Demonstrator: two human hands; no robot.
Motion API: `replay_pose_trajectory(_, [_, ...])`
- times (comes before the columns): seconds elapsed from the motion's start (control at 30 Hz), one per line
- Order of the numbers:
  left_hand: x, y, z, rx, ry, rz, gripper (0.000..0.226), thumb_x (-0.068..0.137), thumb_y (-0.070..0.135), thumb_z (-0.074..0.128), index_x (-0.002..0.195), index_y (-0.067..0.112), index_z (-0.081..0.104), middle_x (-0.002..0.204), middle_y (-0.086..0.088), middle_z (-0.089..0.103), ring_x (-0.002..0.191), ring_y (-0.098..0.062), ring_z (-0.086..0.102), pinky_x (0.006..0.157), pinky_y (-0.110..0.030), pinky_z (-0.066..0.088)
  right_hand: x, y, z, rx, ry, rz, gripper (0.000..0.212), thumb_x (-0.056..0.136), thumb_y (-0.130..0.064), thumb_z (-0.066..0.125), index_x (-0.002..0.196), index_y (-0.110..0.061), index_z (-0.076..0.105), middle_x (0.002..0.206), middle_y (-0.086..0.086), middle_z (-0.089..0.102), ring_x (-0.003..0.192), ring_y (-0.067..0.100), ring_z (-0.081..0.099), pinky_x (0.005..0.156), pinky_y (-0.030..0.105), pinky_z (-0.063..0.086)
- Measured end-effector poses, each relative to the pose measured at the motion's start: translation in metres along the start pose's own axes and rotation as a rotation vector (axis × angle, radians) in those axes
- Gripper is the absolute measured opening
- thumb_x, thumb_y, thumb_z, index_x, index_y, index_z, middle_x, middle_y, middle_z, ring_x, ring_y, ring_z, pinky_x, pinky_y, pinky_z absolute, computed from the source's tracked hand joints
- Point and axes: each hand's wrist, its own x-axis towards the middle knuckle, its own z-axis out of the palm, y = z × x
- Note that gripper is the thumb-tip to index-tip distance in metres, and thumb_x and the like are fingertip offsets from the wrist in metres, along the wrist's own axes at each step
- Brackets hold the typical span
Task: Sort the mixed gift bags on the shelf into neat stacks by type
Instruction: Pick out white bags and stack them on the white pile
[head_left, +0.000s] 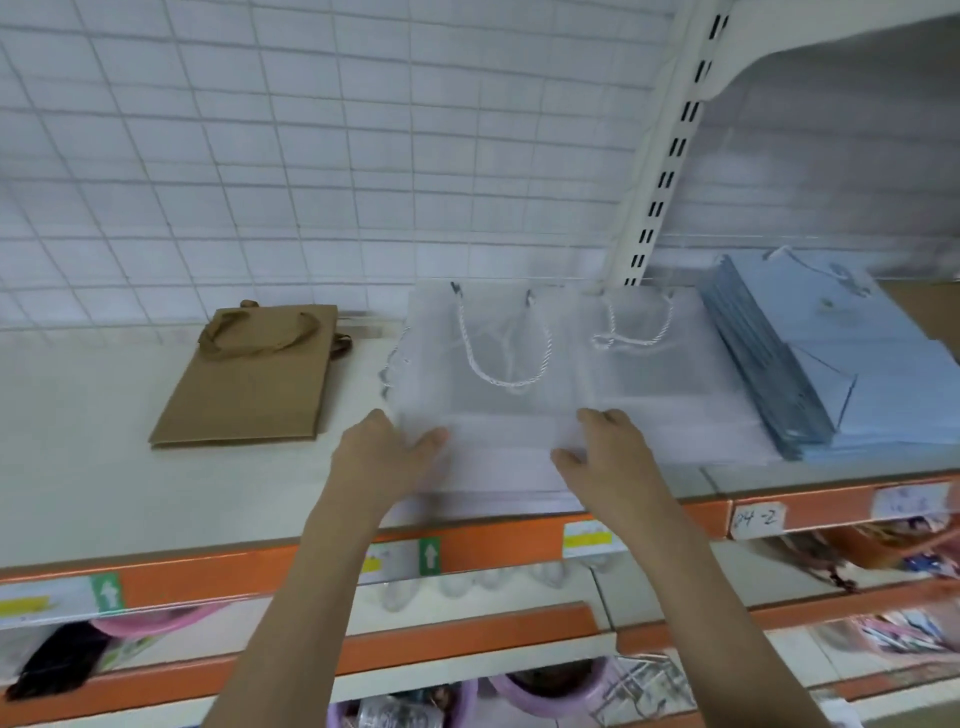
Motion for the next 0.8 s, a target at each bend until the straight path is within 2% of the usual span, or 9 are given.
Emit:
replay_pose_trajectory(0.07, [0.002, 0.004, 0.001, -0.054, -0.018, -0.086, 0.053, 0.080, 0.048, 0.064, 0.094, -0.001, 0.052, 0.094, -0.017, 0.064, 0.096, -0.031, 0.059, 0.068, -0.029, 0.042, 0.000, 0.004, 0.003, 0.006, -0.019, -0.035, 0.039, 0.092, -0.022, 0.051, 0.124, -0.001, 0.045, 0.125, 0.016, 0.043, 0.116, 0.031, 0.043, 0.096, 0.031, 0.031])
replay_pose_trajectory(0.17, [0.003, 0.007, -0.005, -0.154, -0.071, -0.169, 0.047, 0.077, 0.041, 0.071, 0.064, 0.007, 0.042, 0.062, -0.007, 0.053, 0.068, -0.025, 0.056, 0.056, -0.027, 0.039, 0.001, 0.006, 0.005, 0.016, -0.034, -0.071, 0.033, 0.092, -0.021, 0.050, 0.117, 0.000, 0.045, 0.118, 0.017, 0.044, 0.110, 0.031, 0.044, 0.091, 0.030, 0.034])
replay_pose_trajectory(0.23, [0.003, 0.009, -0.010, -0.177, -0.093, -0.217, 0.046, 0.074, 0.039, 0.075, 0.063, 0.004, 0.046, 0.055, -0.004, 0.046, 0.051, -0.017, 0.045, 0.043, -0.023, 0.033, 0.003, 0.007, 0.004, 0.009, -0.058, -0.086, 0.033, 0.092, -0.021, 0.050, 0.116, 0.000, 0.043, 0.118, 0.017, 0.045, 0.109, 0.031, 0.045, 0.090, 0.031, 0.035])
replay_pose_trajectory(0.3, [0.002, 0.009, -0.015, -0.170, -0.132, -0.260, 0.047, 0.071, 0.041, 0.077, 0.078, -0.001, 0.055, 0.055, -0.003, 0.046, 0.047, -0.013, 0.040, 0.039, -0.021, 0.029, 0.005, 0.007, 0.003, 0.006, -0.077, -0.102, 0.034, 0.091, -0.022, 0.051, 0.116, 0.000, 0.044, 0.118, 0.017, 0.046, 0.111, 0.031, 0.045, 0.091, 0.031, 0.035])
replay_pose_trajectory(0.37, [0.002, 0.007, -0.018, -0.201, -0.167, -0.281, 0.068, 0.057, 0.045, 0.083, 0.093, -0.007, 0.061, 0.063, -0.005, 0.055, 0.051, -0.015, 0.046, 0.046, -0.022, 0.033, 0.008, 0.005, 0.004, 0.014, -0.104, -0.116, 0.033, 0.091, -0.023, 0.052, 0.112, 0.001, 0.048, 0.117, 0.017, 0.047, 0.110, 0.031, 0.046, 0.090, 0.031, 0.036])
replay_pose_trajectory(0.47, [0.007, -0.002, -0.017, -0.255, -0.150, -0.286, 0.091, 0.026, 0.051, 0.078, 0.095, -0.007, 0.066, 0.072, -0.010, 0.062, 0.056, -0.021, 0.050, 0.056, -0.024, 0.037, 0.010, -0.003, 0.010, 0.032, -0.153, -0.117, 0.030, 0.092, -0.023, 0.051, 0.107, 0.002, 0.051, 0.115, 0.018, 0.048, 0.108, 0.032, 0.048, 0.089, 0.031, 0.037])
replay_pose_trajectory(0.6, [0.005, 0.014, -0.023, -0.195, -0.129, -0.297, 0.045, 0.068, 0.041, 0.073, 0.074, 0.002, 0.051, 0.055, -0.007, 0.042, 0.046, -0.018, 0.037, 0.045, -0.022, 0.025, 0.017, -0.014, 0.013, 0.042, -0.218, -0.061, 0.028, 0.093, -0.021, 0.047, 0.108, 0.002, 0.047, 0.116, 0.020, 0.050, 0.112, 0.033, 0.048, 0.088, 0.031, 0.039])
replay_pose_trajectory(0.7, [0.019, 0.015, -0.023, -0.211, -0.142, -0.258, 0.041, 0.076, 0.038, 0.069, 0.068, 0.006, 0.045, 0.053, -0.006, 0.037, 0.045, -0.019, 0.036, 0.045, -0.023, 0.026, 0.024, -0.017, 0.013, 0.061, -0.265, -0.010, 0.015, 0.092, -0.020, 0.044, 0.097, -0.007, 0.041, 0.110, 0.018, 0.052, 0.112, 0.033, 0.048, 0.085, 0.034, 0.043])
replay_pose_trajectory(0.8, [0.027, 0.007, -0.021, -0.284, -0.172, -0.216, 0.035, 0.078, 0.031, 0.071, 0.081, 0.003, 0.050, 0.059, -0.004, 0.041, 0.048, -0.016, 0.037, 0.039, -0.019, 0.028, 0.025, -0.025, 0.018, 0.057, -0.271, 0.049, 0.016, 0.091, -0.022, 0.043, 0.097, -0.008, 0.038, 0.116, 0.019, 0.048, 0.115, 0.035, 0.045, 0.086, 0.036, 0.043])
